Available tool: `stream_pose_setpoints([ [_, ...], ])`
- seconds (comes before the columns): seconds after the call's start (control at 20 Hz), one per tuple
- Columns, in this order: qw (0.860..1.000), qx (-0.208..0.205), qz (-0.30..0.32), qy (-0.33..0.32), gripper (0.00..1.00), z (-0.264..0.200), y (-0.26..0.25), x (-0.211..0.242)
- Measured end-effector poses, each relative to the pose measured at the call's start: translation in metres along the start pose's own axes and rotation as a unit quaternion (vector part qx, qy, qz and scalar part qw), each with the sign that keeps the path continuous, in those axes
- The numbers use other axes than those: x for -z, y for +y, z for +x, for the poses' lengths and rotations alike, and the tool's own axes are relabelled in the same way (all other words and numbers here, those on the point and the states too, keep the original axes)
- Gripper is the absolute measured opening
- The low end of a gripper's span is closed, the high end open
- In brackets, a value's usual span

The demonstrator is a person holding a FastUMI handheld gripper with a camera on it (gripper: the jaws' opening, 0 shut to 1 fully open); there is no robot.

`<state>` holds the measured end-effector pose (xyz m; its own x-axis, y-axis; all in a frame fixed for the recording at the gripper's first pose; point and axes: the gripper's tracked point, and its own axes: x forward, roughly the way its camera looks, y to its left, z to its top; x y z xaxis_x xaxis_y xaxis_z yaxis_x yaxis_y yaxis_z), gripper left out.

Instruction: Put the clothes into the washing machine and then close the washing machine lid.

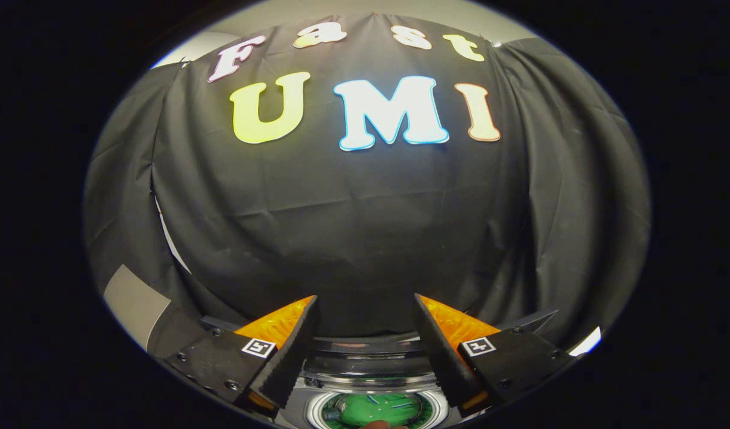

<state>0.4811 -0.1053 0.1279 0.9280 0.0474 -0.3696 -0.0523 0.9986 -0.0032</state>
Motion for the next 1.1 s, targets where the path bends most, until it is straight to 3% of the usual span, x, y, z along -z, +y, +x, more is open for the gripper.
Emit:
stream_pose_setpoints([
  [0.3,0.999,0.004,-0.022,-0.028,0.99,0.006,-0.003,0.005],
  [0.5,0.995,0.002,-0.022,-0.095,0.99,0.0,-0.002,-0.001],
  [0.85,0.984,0.003,-0.031,-0.178,0.99,-0.042,-0.001,0.02],
  [1.1,0.979,0.003,-0.033,-0.2,0.99,-0.064,0.002,0.034],
])
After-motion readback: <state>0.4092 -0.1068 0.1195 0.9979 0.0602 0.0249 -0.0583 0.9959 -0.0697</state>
